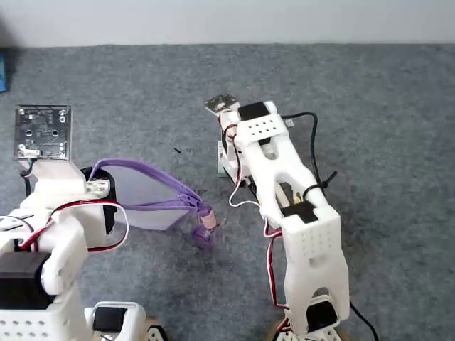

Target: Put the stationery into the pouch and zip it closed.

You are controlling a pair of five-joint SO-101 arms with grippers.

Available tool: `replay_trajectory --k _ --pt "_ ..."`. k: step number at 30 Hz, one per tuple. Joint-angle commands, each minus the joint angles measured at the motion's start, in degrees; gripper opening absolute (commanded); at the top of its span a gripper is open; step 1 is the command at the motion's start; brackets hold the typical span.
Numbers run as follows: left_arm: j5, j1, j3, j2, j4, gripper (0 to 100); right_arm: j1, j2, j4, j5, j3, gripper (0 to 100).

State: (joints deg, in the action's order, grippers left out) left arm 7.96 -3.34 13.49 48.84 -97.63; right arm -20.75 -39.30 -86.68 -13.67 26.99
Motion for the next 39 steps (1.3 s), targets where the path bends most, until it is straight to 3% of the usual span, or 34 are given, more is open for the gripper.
replay_trajectory --k 1,5,14,22,29,39 --pt "0.00 0.53 5.05 -0.97 -0.70 1 0.13 -0.57 0.84 -0.62 2.46 11.0" --pt "0.00 0.53 5.05 -0.97 -0.70 1 0.22 -2.07 0.22 -1.14 2.46 0.4" --pt "0.00 0.44 5.05 -0.97 -0.70 1 0.22 7.43 -14.99 -3.78 7.91 0.9" --pt "0.00 0.26 5.05 -1.23 -0.70 1 1.19 25.54 -16.22 -2.90 7.82 0.9" --pt "-0.18 -7.47 5.23 -1.49 -0.88 1 -1.27 40.22 -16.22 8.70 7.82 0.9" --pt "-0.26 -7.74 7.34 -1.49 -0.62 1 -17.45 58.07 -15.52 30.68 7.91 0.8"
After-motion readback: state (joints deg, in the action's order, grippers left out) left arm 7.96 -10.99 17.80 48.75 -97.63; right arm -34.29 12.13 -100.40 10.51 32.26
